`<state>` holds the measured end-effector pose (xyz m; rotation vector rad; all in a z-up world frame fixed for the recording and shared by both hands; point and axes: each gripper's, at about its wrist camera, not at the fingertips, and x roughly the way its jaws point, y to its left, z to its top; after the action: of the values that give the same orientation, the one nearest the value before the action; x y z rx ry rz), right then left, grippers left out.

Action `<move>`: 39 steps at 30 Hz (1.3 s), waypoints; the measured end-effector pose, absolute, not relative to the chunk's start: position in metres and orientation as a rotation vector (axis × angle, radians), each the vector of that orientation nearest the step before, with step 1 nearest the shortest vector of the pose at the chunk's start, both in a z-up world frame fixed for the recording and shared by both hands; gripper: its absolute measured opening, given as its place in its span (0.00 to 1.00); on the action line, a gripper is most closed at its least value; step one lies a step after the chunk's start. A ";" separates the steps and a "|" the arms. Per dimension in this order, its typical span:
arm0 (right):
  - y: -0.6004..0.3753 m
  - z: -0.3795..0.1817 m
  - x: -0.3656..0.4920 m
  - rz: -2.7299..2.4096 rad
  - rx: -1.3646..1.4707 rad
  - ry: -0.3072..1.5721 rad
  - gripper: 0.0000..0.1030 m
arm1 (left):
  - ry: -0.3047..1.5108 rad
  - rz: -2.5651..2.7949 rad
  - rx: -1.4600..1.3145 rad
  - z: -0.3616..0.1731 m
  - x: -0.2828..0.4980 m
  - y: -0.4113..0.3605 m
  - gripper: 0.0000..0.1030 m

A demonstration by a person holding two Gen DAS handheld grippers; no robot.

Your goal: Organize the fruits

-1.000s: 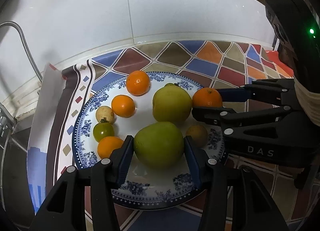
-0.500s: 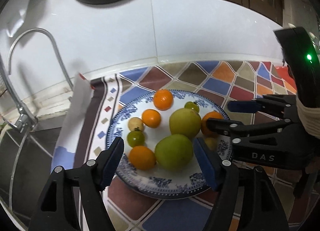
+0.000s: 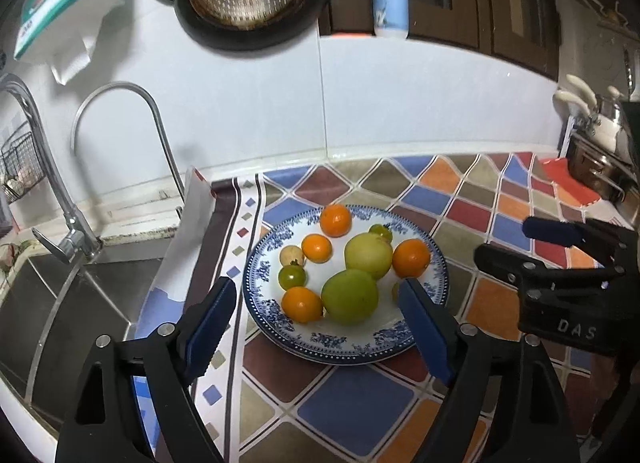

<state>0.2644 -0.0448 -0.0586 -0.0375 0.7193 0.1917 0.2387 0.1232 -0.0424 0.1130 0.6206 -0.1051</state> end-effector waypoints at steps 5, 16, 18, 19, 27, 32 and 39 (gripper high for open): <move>-0.049 -0.044 0.230 0.124 -0.015 0.660 0.75 | 0.574 -0.094 0.119 -0.029 0.216 0.124 0.87; -0.057 -0.016 0.165 0.111 -0.020 0.597 0.81 | 0.485 -0.042 0.086 -0.004 0.144 0.114 0.97; -0.060 -0.011 0.151 0.108 -0.037 0.588 0.81 | 0.474 -0.026 0.078 -0.001 0.130 0.111 0.97; -0.061 -0.009 0.145 0.105 -0.042 0.583 0.81 | 0.467 -0.019 0.075 0.001 0.121 0.109 0.98; -0.073 0.003 0.087 0.099 -0.038 0.552 0.83 | 0.456 -0.013 0.073 0.008 0.070 0.094 1.00; -0.082 0.009 0.054 0.094 -0.025 0.541 0.83 | 0.442 -0.019 0.083 0.014 0.042 0.085 1.00; -0.092 0.017 0.018 0.092 -0.013 0.523 0.83 | 0.411 -0.017 0.088 0.024 0.008 0.073 1.00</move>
<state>0.0182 -0.0925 0.0165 -0.0129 0.5228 0.0918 0.0081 0.0732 0.0240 0.0879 0.4110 -0.0169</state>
